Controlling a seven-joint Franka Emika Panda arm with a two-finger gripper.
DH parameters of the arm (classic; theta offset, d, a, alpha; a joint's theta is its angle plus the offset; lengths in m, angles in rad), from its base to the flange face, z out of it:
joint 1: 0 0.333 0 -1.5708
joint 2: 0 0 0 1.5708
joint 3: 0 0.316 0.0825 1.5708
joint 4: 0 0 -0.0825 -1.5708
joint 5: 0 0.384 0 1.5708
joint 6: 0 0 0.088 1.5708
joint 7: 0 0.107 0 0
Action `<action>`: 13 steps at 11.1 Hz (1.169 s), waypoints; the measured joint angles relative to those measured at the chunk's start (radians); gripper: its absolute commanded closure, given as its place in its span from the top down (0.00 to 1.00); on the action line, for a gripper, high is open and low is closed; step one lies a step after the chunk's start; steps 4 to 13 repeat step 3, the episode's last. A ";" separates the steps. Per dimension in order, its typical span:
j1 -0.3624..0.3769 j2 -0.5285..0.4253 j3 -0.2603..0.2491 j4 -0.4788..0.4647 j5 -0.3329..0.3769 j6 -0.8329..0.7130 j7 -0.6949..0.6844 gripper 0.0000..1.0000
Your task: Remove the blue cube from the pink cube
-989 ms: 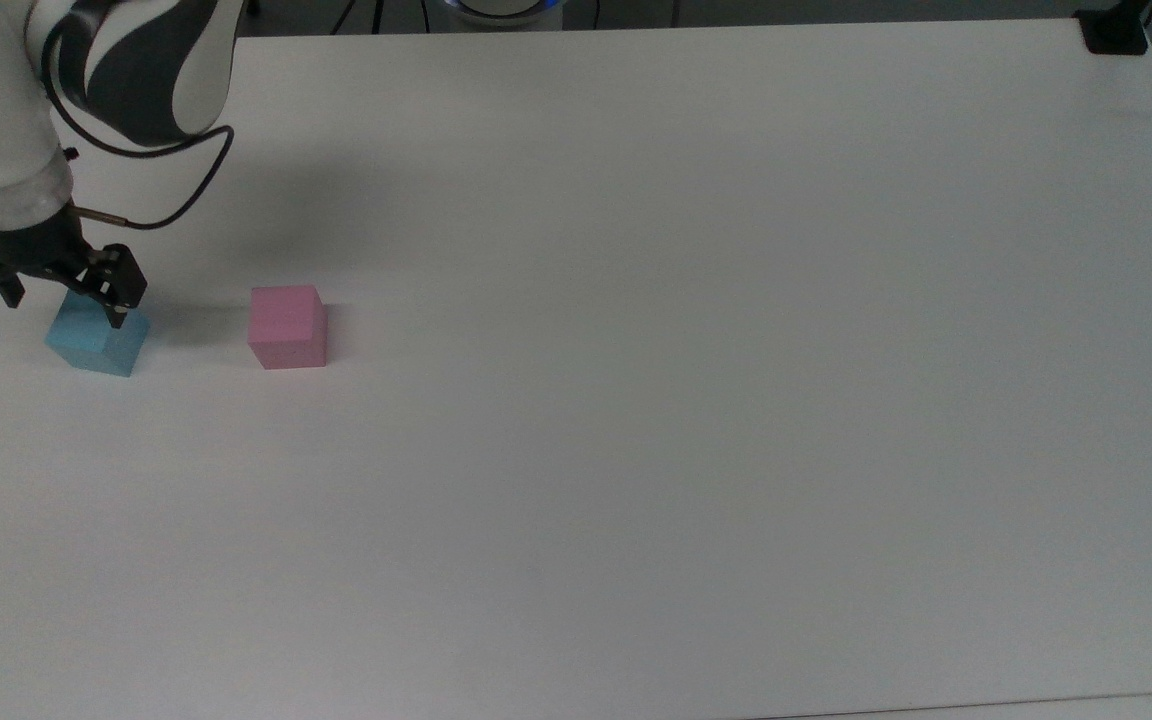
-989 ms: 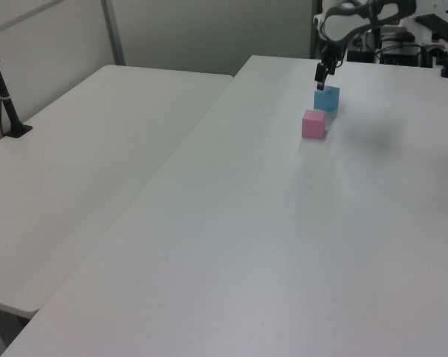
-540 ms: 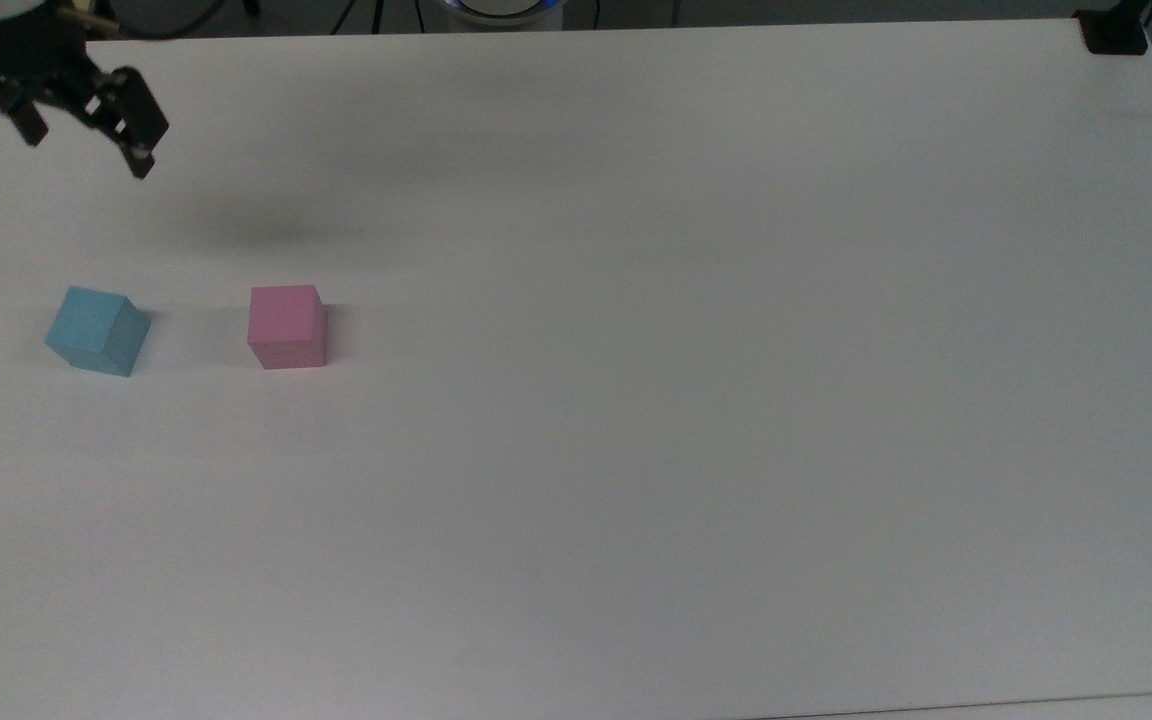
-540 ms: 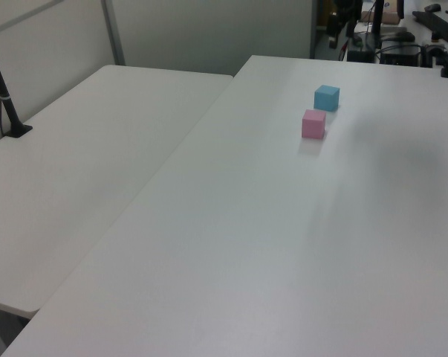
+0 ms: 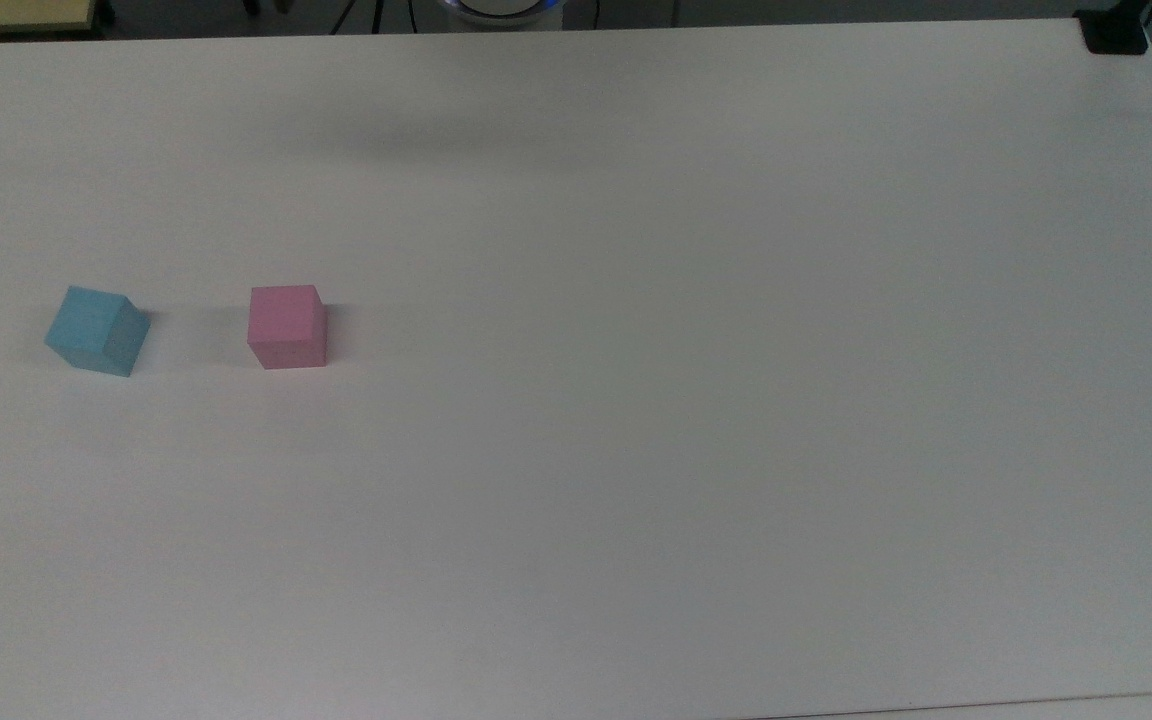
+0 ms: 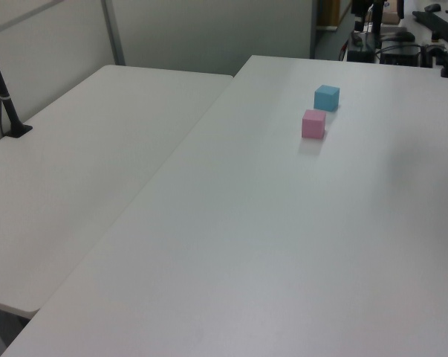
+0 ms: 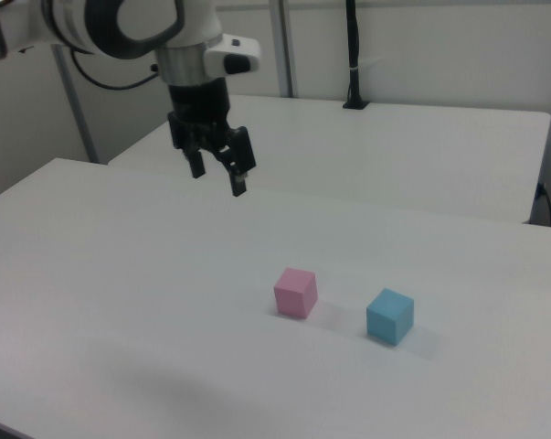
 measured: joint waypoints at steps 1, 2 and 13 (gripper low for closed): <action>0.017 -0.009 0.000 -0.011 -0.003 0.001 -0.027 1.00; 0.025 -0.008 0.000 -0.014 -0.003 0.003 -0.081 1.00; 0.026 -0.007 0.000 -0.016 -0.003 0.003 -0.114 1.00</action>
